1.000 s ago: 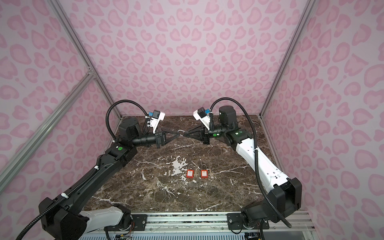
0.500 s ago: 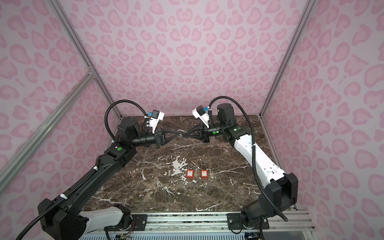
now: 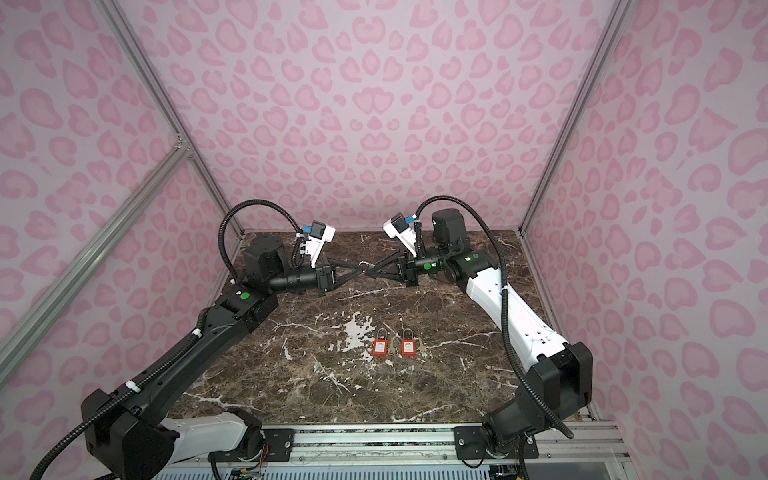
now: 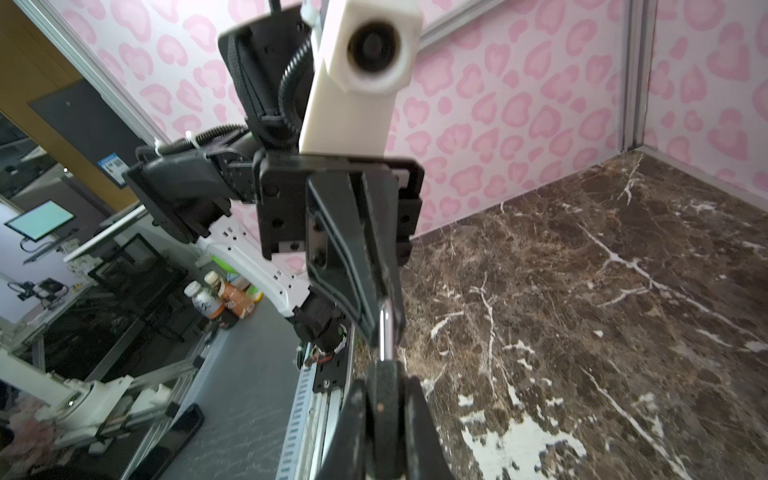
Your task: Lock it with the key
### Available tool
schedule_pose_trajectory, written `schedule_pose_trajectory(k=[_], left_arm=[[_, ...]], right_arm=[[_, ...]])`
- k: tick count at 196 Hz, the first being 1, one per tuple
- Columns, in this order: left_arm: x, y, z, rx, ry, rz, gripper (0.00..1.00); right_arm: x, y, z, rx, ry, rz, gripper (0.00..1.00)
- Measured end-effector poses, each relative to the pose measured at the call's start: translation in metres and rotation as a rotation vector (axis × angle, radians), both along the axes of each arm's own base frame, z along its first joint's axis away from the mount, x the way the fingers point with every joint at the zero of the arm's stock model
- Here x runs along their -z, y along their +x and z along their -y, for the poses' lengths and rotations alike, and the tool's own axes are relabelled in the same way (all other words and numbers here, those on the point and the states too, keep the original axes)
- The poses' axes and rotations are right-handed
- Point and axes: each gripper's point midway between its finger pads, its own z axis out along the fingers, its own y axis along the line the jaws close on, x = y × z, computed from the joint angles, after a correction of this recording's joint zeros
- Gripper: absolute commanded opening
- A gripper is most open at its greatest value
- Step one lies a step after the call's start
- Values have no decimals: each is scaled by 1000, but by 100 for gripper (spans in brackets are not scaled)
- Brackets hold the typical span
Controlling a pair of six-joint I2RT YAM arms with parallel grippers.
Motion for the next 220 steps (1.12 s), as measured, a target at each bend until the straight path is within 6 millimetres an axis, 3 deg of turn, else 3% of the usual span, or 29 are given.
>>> schedule_pose_trajectory(k=[71,117,141,220], left_arm=[[-2,5,-1,-36,3,15,4],[-4,-1,3,-10,-2,0,29],[-12,-3,3,-2,-18,9,31],[-12,-1,5,8,-22,-6,4]], right_arm=[[-2,5,-1,13,3,16,0],[1,2,2,3,-3,51,0],[-2,2,4,7,1,67,0],[-4,-3,6,-12,11,53,0]])
